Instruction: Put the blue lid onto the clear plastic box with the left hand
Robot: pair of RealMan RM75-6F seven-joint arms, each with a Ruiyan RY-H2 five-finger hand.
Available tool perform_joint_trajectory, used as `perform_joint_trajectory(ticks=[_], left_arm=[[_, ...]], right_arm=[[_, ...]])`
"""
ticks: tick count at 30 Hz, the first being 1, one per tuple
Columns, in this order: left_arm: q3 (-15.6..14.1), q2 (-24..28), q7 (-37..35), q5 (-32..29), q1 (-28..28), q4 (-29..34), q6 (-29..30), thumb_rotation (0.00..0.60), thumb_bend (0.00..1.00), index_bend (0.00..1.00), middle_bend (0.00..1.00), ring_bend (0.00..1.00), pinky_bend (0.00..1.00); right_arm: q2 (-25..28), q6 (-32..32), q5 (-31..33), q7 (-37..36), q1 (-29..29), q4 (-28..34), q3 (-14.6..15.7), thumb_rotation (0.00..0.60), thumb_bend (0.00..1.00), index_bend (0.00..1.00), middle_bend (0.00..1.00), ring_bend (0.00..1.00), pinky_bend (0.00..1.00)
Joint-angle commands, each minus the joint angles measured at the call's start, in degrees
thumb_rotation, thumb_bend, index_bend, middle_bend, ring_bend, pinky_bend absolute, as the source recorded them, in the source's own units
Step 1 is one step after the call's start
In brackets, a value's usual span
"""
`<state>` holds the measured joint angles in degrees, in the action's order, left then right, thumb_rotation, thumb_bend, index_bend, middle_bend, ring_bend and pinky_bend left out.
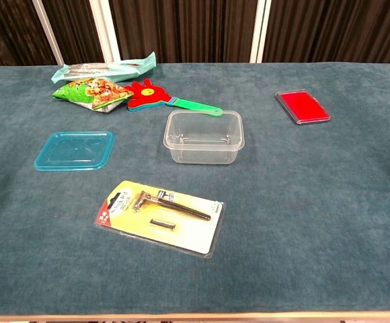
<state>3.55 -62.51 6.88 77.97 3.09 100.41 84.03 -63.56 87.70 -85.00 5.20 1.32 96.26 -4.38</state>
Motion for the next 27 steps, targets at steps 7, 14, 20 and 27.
perform_joint_trajectory(ticks=[7,14,20,27], left_arm=[[-0.20,0.35,-0.61,0.48,0.05,-0.21,-0.20,0.600,0.24,0.11,0.06,0.00,0.00],[0.35,0.74,-2.56,0.50,-0.16,-0.77,0.50,0.600,0.21,0.10,0.06,0.00,0.00],[0.86,0.93,-4.74,0.11,0.41,-2.26,-0.58,0.600,0.17,0.08,0.06,0.00,0.00],[0.62,1.90,-5.87,1.21,0.90,-3.52,-1.39,0.600,0.12,0.03,0.05,0.00,0.00]], right_arm=[[0.20,-0.47,0.04,-0.17,0.11,0.01,0.18,0.600,0.34,0.00,0.01,0.00,0.00],[0.55,-0.73,-0.26,-0.46,0.23,0.37,0.35,0.600,0.34,0.00,0.01,0.00,0.00],[1.68,-2.27,-0.36,-1.20,0.60,0.90,0.98,0.600,0.34,0.00,0.01,0.00,0.00],[1.72,-1.90,-0.18,-1.36,0.53,1.27,0.76,0.600,0.34,0.00,0.01,0.00,0.00]])
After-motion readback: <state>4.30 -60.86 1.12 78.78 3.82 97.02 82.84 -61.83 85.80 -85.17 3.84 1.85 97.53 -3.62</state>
